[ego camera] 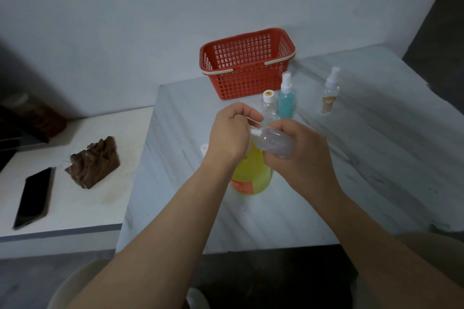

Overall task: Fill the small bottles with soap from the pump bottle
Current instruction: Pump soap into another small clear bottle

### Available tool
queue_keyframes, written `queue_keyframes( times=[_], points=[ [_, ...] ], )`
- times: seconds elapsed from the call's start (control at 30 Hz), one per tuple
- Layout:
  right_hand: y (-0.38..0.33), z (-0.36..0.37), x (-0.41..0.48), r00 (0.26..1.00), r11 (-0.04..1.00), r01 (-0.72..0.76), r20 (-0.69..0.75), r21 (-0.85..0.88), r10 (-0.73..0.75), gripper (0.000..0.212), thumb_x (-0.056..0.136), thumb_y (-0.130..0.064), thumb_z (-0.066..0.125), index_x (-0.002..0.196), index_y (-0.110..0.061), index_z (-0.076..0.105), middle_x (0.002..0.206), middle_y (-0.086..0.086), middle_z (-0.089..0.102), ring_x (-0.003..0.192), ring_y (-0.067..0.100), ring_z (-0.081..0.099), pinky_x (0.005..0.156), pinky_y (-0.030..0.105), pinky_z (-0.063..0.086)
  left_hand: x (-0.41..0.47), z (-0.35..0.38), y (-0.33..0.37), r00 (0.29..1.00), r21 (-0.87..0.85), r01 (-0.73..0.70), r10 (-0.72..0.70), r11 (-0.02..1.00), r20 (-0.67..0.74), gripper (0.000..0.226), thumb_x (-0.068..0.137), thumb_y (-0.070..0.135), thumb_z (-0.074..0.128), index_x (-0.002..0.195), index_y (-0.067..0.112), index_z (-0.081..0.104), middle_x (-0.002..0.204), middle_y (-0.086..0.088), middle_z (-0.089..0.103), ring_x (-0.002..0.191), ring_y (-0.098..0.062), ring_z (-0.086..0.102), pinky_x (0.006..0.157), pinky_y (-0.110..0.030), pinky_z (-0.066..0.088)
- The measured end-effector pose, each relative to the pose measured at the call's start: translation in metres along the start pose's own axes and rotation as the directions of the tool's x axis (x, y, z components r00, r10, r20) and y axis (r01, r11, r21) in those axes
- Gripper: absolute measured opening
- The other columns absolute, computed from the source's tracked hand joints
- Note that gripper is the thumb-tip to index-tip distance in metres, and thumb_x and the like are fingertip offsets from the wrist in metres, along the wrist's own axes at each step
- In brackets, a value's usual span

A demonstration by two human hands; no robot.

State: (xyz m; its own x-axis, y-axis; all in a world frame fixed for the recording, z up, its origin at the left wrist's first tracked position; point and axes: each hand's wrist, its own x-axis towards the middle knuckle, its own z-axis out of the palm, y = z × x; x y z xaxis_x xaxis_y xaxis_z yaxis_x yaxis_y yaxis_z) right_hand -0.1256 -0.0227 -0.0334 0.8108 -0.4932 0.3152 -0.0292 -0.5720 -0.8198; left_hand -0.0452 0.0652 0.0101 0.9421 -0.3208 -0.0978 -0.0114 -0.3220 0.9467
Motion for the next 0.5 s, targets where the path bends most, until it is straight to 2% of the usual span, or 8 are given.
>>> queue_keyframes(
  times=[0.2, 0.5],
  points=[
    [-0.0050, -0.0036, 0.0012, 1.000, 1.000, 0.009, -0.021, -0.013, -0.009, 0.021, 0.065, -0.011, 0.072, 0.082, -0.020, 0.065, 0.067, -0.002, 0.063, 0.063, 0.019, 0.057, 0.059, 0.033, 0.047, 0.0033, -0.0008, 0.0048, 1.000, -0.008, 0.014, -0.014, 1.000, -0.002, 0.038, 0.078, -0.006, 0.032, 0.068, 0.013, 0.063, 0.072, -0.006, 0.061, 0.073, -0.023, 0.055, 0.057, -0.028, 0.040],
    [-0.0051, -0.0028, 0.0013, 1.000, 1.000, 0.017, -0.017, -0.020, -0.017, 0.019, 0.066, -0.012, 0.073, 0.081, -0.021, 0.065, 0.065, -0.005, 0.061, 0.060, 0.015, 0.054, 0.055, 0.027, 0.042, 0.0012, -0.0040, 0.0067, 1.000, -0.015, 0.015, -0.015, 1.000, 0.013, 0.034, 0.079, -0.006, 0.034, 0.075, 0.012, 0.063, 0.074, -0.010, 0.063, 0.069, -0.022, 0.056, 0.055, -0.026, 0.041]
  ],
)
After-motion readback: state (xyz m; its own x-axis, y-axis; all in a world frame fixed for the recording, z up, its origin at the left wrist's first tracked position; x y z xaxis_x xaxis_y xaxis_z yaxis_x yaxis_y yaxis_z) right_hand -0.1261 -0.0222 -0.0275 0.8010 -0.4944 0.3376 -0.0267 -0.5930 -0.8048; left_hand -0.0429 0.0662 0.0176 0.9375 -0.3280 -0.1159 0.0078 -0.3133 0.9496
